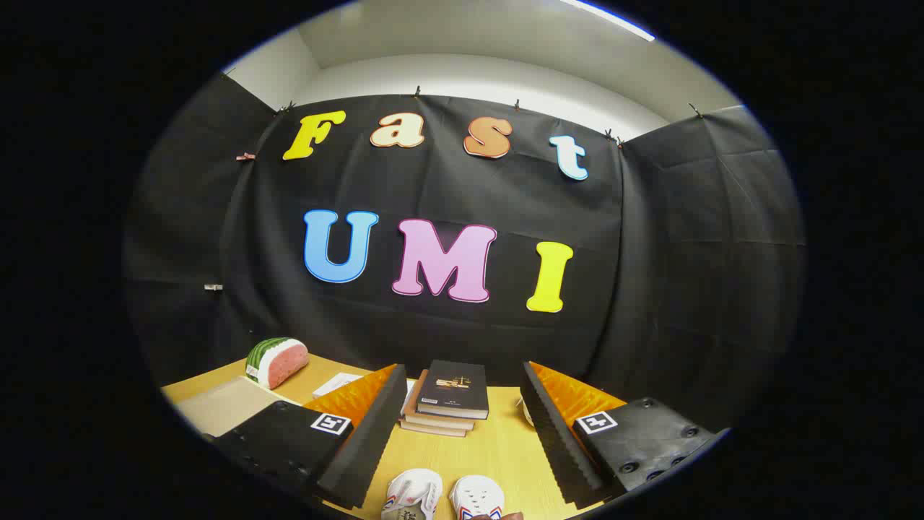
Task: Open the storage box then place both shoes into the box .Put the left shoe in first, then the right shoe, with the right side of both shoes facing outward in a uniform manner.
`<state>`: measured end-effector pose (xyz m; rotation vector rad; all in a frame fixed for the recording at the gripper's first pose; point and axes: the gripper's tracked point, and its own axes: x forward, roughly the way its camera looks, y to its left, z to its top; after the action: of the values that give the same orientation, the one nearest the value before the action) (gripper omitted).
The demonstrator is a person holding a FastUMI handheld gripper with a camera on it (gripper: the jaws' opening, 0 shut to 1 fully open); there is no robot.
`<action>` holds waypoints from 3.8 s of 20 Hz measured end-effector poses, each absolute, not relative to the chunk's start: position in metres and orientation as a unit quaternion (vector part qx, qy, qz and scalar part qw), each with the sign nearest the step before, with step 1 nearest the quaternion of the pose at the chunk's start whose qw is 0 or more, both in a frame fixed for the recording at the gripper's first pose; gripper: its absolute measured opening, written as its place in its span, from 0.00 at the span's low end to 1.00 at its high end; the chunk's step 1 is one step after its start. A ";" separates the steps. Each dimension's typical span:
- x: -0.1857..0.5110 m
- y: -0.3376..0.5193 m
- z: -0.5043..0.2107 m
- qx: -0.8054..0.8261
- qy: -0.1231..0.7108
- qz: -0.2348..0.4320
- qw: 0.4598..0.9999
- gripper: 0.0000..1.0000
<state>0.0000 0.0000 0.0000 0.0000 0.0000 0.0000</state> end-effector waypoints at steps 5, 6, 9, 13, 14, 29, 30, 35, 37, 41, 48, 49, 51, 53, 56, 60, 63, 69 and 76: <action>0.003 0.005 -0.001 0.000 0.000 0.005 1.000 0.97; 0.002 0.006 -0.002 0.002 0.001 0.007 1.000 0.97; 0.004 0.010 0.001 0.002 0.001 0.011 1.000 0.97; -0.001 0.012 0.001 0.002 0.000 0.015 1.000 0.97; -0.001 0.013 0.001 0.002 0.000 0.017 1.000 0.97; -0.003 0.088 -0.066 0.178 0.165 0.178 0.954 0.98; -0.006 0.099 -0.076 0.198 0.189 0.197 0.942 0.97; -0.024 0.148 -0.126 0.312 0.322 0.292 0.844 0.98; -0.027 0.169 -0.141 0.357 0.364 0.317 0.800 0.98; -0.044 0.203 -0.179 0.394 0.439 0.345 0.730 0.98; -0.066 0.244 -0.204 0.460 0.501 0.366 0.635 0.89; -0.070 0.248 -0.200 0.470 0.505 0.374 0.620 0.70; -0.069 0.246 -0.201 0.472 0.505 0.370 0.621 0.42; -0.065 0.237 -0.190 0.479 0.483 0.372 0.631 0.13; -0.060 0.238 -0.152 0.494 0.447 0.387 0.637 0.06; -0.060 0.260 -0.097 0.457 0.421 0.422 0.660 0.07; -0.057 0.289 -0.055 0.423 0.401 0.451 0.676 0.09; -0.060 0.368 -0.010 0.386 0.386 0.482 0.685 0.11; -0.080 0.441 -0.005 0.341 0.393 0.515 0.681 0.39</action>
<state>-0.0799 0.4414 -0.0048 0.7656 0.8823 1.1562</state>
